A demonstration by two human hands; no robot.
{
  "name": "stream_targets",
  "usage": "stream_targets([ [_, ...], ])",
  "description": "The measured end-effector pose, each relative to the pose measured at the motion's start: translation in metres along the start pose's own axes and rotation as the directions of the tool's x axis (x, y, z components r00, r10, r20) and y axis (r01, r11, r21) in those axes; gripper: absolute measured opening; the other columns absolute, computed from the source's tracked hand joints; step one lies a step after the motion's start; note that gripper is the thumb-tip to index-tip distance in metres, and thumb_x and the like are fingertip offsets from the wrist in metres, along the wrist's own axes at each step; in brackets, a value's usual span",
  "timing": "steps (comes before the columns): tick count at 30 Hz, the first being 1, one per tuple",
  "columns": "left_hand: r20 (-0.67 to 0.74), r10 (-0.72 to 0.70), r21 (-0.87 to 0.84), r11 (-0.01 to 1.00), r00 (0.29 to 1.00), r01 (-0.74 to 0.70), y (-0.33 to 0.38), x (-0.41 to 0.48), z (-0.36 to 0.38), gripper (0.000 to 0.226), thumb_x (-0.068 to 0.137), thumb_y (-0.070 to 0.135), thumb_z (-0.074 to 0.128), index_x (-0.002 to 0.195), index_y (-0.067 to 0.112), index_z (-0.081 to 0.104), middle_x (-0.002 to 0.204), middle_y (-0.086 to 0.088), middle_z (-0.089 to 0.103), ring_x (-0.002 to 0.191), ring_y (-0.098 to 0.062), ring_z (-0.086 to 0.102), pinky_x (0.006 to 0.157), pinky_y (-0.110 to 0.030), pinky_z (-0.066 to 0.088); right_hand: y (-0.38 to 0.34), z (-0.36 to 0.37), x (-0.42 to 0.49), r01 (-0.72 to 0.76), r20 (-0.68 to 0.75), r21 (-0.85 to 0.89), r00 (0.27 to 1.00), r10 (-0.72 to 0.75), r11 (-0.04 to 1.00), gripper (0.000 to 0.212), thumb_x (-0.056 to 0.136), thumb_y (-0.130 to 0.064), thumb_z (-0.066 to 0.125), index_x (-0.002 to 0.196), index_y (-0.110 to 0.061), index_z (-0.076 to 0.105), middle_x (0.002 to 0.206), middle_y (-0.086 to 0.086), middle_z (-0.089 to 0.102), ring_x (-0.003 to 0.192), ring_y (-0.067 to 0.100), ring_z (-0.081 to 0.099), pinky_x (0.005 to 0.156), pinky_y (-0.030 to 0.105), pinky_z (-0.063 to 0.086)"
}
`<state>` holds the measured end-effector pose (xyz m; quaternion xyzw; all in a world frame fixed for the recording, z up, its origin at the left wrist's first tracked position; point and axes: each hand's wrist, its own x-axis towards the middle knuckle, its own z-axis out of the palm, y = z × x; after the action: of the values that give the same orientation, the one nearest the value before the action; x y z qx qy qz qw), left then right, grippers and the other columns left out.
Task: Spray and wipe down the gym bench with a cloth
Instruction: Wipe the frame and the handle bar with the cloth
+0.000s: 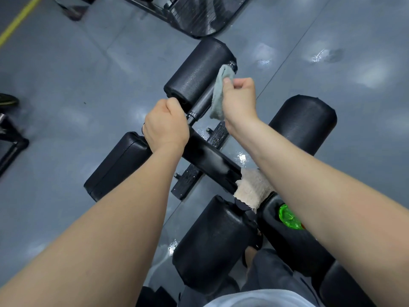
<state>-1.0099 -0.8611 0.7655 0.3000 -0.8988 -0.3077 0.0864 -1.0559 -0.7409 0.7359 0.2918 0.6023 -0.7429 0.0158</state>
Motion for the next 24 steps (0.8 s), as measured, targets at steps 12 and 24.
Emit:
stream_targets([
  [12,-0.012,0.007,-0.008,1.000,1.000,-0.007,-0.001,-0.001,0.003,0.032,0.095,0.029,0.033,0.070,0.011,0.044,0.065,0.001,0.043,0.065,-0.019,0.039,0.061,-0.038,0.035,0.001,-0.008,-0.007,-0.108,0.065,0.040,0.992,0.106,0.993,0.020,0.096,-0.028,0.065,0.087,-0.019,0.050,0.086,0.002,0.059,0.074,0.017,0.057,0.067,0.033,0.048],
  [24,-0.053,0.079,0.094,0.993,0.995,-0.073,-0.008,0.009,0.009,0.027,0.096,0.028,0.030,0.078,0.012,0.041,0.070,0.000,0.048,0.078,-0.031,0.048,0.074,-0.046,0.042,0.039,-0.007,-0.053,0.079,0.283,-0.267,0.959,0.000,0.961,0.018,0.098,-0.030,0.062,0.094,-0.017,0.051,0.081,-0.007,0.054,0.071,0.008,0.051,0.062,0.023,0.038],
])
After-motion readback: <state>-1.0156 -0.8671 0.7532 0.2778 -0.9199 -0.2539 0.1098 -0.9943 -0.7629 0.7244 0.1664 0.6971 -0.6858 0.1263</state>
